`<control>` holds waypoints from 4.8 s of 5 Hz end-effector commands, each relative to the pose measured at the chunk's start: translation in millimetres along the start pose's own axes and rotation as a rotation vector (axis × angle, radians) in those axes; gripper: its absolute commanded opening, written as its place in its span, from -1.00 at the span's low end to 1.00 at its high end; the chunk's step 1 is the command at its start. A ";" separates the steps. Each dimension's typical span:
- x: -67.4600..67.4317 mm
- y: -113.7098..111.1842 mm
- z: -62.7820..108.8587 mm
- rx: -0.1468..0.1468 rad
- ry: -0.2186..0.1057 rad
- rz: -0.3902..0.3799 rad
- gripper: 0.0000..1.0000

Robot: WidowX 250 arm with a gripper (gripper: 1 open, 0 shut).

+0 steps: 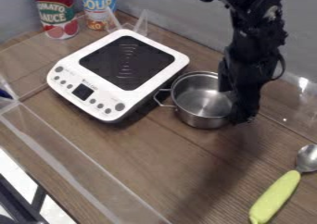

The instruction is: Put silver pot on the white and black stove top

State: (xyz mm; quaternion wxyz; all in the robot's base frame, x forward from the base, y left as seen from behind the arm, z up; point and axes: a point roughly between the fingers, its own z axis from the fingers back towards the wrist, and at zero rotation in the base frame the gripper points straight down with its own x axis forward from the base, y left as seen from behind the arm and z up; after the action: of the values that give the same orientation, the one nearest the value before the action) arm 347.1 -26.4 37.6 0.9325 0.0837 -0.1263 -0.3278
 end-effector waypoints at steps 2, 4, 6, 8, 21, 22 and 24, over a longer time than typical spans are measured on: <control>3.8 12.8 4.9 0.013 -0.003 0.009 1.00; 3.8 20.4 4.1 0.005 0.014 0.026 1.00; 3.6 27.1 3.2 -0.006 0.030 0.046 1.00; 3.2 33.8 1.9 -0.013 0.046 0.065 1.00; -1.1 79.7 -5.2 -0.038 0.150 0.098 -1.00; -4.8 82.5 -5.7 -0.035 0.161 0.100 -1.00; -13.4 88.5 -0.6 -0.025 0.188 0.101 -1.00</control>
State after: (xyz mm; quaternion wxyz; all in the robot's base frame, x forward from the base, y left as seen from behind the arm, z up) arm 375.2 21.3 40.4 0.9603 0.0730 -0.0110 -0.2690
